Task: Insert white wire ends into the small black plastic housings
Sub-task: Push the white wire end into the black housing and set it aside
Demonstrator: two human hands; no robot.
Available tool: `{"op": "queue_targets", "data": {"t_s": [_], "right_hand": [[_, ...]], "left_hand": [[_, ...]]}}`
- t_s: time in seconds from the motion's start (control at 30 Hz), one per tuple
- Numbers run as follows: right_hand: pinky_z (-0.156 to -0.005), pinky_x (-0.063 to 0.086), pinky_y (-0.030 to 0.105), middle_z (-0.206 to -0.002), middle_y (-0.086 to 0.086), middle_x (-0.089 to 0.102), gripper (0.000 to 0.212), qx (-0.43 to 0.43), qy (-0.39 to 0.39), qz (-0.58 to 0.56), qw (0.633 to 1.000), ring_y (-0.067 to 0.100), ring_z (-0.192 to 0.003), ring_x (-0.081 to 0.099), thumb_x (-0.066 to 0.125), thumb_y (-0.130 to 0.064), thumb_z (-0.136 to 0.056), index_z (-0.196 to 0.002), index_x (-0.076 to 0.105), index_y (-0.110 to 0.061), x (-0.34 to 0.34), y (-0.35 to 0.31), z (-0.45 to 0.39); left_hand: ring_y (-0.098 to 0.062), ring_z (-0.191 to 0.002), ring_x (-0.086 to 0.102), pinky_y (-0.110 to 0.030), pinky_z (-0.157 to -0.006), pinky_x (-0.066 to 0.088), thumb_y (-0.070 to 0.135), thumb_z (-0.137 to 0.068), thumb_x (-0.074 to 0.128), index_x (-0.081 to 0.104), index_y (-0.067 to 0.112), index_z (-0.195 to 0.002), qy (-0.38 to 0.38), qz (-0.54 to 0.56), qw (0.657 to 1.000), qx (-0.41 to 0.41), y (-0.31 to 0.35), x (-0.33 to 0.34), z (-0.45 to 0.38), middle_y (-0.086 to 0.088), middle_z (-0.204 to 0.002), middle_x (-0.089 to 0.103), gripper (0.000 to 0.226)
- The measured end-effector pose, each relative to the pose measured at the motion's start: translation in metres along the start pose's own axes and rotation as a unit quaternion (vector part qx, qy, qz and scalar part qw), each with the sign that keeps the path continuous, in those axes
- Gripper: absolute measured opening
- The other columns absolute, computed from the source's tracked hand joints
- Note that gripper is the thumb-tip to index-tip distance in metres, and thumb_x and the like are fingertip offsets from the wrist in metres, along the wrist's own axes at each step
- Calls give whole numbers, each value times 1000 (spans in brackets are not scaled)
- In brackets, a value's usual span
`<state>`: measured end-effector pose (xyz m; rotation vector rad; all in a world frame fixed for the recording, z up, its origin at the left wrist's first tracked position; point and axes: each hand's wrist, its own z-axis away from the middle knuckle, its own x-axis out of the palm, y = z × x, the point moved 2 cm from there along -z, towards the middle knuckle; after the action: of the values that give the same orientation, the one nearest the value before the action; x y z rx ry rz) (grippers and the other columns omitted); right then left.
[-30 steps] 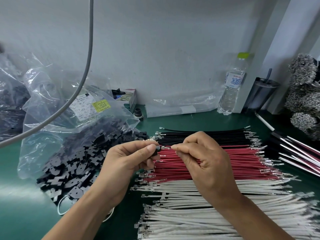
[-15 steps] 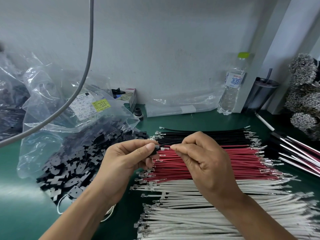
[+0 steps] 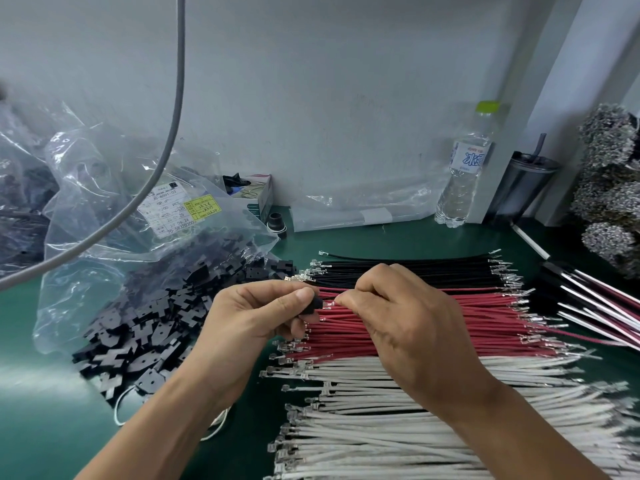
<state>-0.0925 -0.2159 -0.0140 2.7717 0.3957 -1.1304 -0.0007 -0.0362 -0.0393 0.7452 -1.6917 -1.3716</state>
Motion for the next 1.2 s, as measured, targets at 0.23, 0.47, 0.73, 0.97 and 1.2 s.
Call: {"op": "queue_targets", "data": {"t_s": [0.23, 0.47, 0.73, 0.97, 1.2], "right_hand": [[-54, 50, 33, -88, 2, 59, 13, 25, 17, -38, 999, 17, -75, 55, 61, -9, -100, -104, 73, -7, 5, -9, 2], [-69, 55, 30, -91, -6, 65, 17, 93, -7, -127, 987, 11, -82, 62, 62, -24, -96, -99, 75, -14, 2, 5, 2], [-70, 50, 24, -88, -7, 62, 14, 87, -40, -144, 985, 9, -79, 59, 61, -23, -96, -92, 71, -14, 1, -2, -3], [-61, 47, 26, -89, -13, 58, 7, 68, -65, -32, 995, 11, -83, 52, 74, -31, -87, -91, 72, -26, -31, -2, -6], [-80, 39, 21, -100, -18, 58, 31, 93, -295, -145, 940, -2, -97, 44, 60, -60, -87, -108, 68, -38, -22, -34, 30]], "left_hand": [[-20, -67, 62, -26, -64, 53, 35, -73, 80, 82, 11, -99, 0, -4, 1000, 8, -1, 10, 5, -16, -88, 77, 34], [-14, -63, 70, -27, -59, 59, 27, -75, 81, 81, 37, -94, 16, -250, 950, 186, 1, 12, 8, 1, -79, 78, 22], [-21, -60, 69, -36, -62, 62, 34, -73, 81, 83, 27, -92, -29, -151, 982, 113, 1, 14, 10, -10, -81, 79, 20], [-16, -57, 66, -33, -56, 58, 29, -79, 79, 82, 33, -90, -10, -200, 971, 132, -2, 13, 8, -5, -74, 77, 12], [-10, -55, 63, -20, -52, 52, 21, -82, 82, 81, 33, -91, 24, -228, 959, 165, -6, 11, 6, 0, -69, 74, 15]]}}
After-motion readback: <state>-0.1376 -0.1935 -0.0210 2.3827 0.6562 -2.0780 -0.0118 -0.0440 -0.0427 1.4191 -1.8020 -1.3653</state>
